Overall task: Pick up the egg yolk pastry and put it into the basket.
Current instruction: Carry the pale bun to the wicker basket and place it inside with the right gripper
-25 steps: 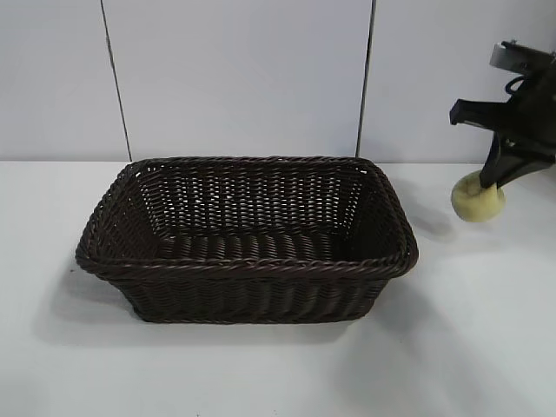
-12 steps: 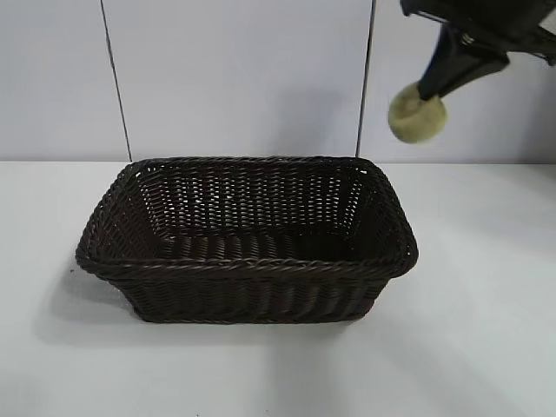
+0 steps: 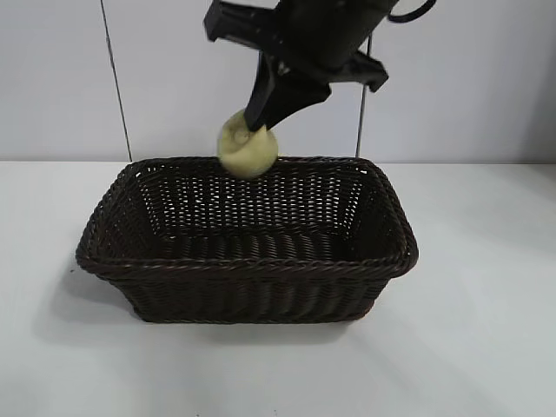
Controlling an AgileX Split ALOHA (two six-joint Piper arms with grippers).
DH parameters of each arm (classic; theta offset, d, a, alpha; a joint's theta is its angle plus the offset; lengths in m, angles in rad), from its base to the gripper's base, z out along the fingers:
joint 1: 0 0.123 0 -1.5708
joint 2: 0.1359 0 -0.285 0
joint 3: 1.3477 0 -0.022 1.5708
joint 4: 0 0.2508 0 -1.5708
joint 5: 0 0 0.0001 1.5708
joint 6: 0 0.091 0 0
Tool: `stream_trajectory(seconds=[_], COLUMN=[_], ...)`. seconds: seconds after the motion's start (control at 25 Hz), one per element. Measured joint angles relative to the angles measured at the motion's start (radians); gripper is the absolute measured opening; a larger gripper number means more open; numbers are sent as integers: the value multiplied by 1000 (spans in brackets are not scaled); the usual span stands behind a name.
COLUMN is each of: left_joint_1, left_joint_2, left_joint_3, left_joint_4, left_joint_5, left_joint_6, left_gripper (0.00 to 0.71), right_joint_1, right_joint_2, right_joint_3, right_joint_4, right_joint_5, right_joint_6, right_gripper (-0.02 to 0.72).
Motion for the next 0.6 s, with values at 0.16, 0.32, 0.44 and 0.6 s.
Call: stream_trajectory(seconds=[0.16, 0.32, 0.44, 0.6], left_joint_1=[0, 0, 0, 0], left_joint_2=[0, 0, 0, 0], left_joint_3=[0, 0, 0, 0], left_joint_4=[0, 0, 0, 0], left_joint_5=[0, 0, 0, 0], left_joint_6=[0, 0, 0, 0], left_gripper=[571, 571, 571, 571], right_joint_1=[0, 0, 0, 0], right_joint_2=[63, 65, 51, 39], right_joint_3=[0, -13, -63, -207], right_joint_4=[0, 0, -9, -118], right_joint_5=[-5, 6, 83, 275], right_joint_6=[2, 2, 13, 91], right_gripper=[29, 175, 355, 441])
